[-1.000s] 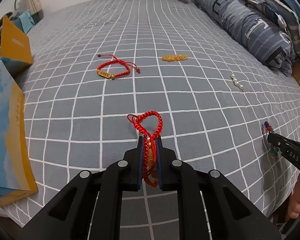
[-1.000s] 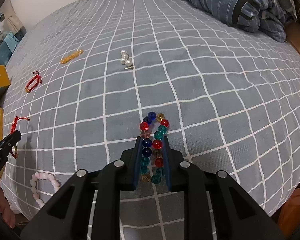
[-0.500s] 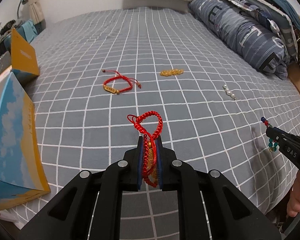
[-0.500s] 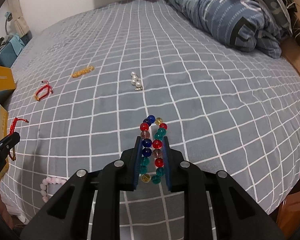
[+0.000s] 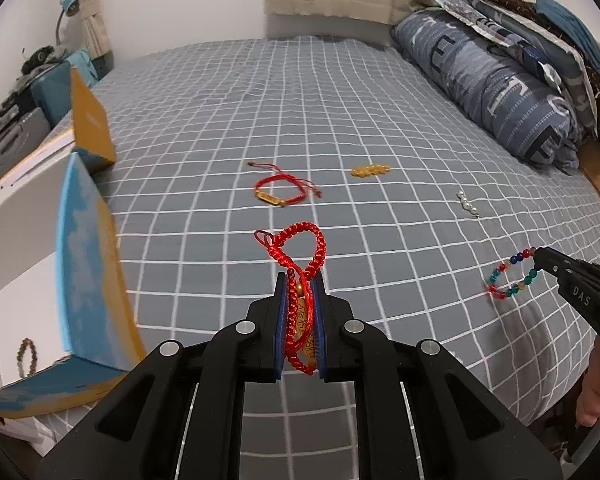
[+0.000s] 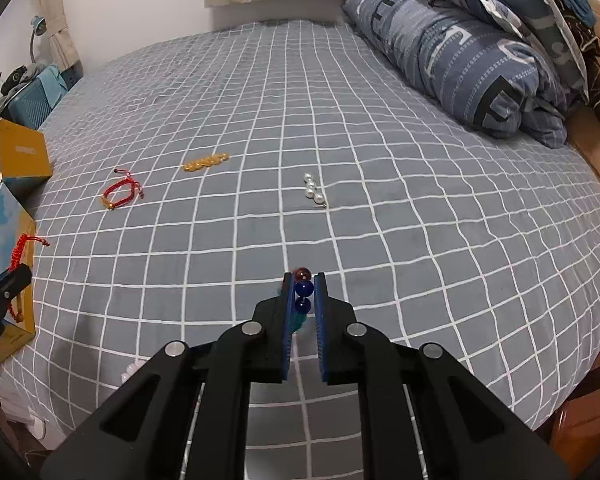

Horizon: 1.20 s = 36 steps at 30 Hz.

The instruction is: Organize jewelry

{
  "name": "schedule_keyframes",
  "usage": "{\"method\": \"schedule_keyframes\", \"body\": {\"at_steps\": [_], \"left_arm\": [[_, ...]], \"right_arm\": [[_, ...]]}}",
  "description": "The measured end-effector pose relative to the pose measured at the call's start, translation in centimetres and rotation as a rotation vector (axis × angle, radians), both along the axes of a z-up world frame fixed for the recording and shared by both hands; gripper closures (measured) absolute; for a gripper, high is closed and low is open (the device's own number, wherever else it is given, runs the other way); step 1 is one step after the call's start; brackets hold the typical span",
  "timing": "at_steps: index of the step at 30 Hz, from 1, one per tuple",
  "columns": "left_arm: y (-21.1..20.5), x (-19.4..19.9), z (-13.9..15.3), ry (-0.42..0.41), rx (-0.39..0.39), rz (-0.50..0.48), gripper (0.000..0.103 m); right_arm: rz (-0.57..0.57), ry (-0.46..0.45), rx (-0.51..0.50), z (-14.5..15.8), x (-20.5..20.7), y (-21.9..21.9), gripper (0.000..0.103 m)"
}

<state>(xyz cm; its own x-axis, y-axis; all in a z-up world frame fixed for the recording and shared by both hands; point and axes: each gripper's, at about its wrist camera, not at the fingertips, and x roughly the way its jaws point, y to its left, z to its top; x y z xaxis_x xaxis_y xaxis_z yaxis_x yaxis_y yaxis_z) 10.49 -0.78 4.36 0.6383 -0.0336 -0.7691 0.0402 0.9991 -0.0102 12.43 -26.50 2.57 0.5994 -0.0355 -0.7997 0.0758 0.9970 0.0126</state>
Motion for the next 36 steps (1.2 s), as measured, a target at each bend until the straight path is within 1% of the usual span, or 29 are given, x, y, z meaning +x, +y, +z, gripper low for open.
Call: {"method": "schedule_keyframes", "body": {"at_steps": [10, 23, 30, 36], "left_arm": [[2.6, -0.5, 1.4, -0.022, 0.001, 0.038, 0.092], [4.2, -1.1, 4.1, -0.074, 0.001, 0.047, 0.092], [5.6, -1.9, 5.4, -0.098, 0.005, 0.065, 0.092], [8.2, -2.7, 6.1, -0.113, 0.006, 0.107, 0.092]], "right_arm": [[0.026, -0.04, 0.0, 1.5, -0.1, 2.1, 0.094], [0.093, -0.12, -0.005, 5.0, 0.1, 6.3, 0.094], [0.138, -0.137, 0.011, 6.3, 0.6, 9.5, 0.094], [0.187, -0.153, 0.016, 6.8, 0.7, 12.8, 0.094]]}}
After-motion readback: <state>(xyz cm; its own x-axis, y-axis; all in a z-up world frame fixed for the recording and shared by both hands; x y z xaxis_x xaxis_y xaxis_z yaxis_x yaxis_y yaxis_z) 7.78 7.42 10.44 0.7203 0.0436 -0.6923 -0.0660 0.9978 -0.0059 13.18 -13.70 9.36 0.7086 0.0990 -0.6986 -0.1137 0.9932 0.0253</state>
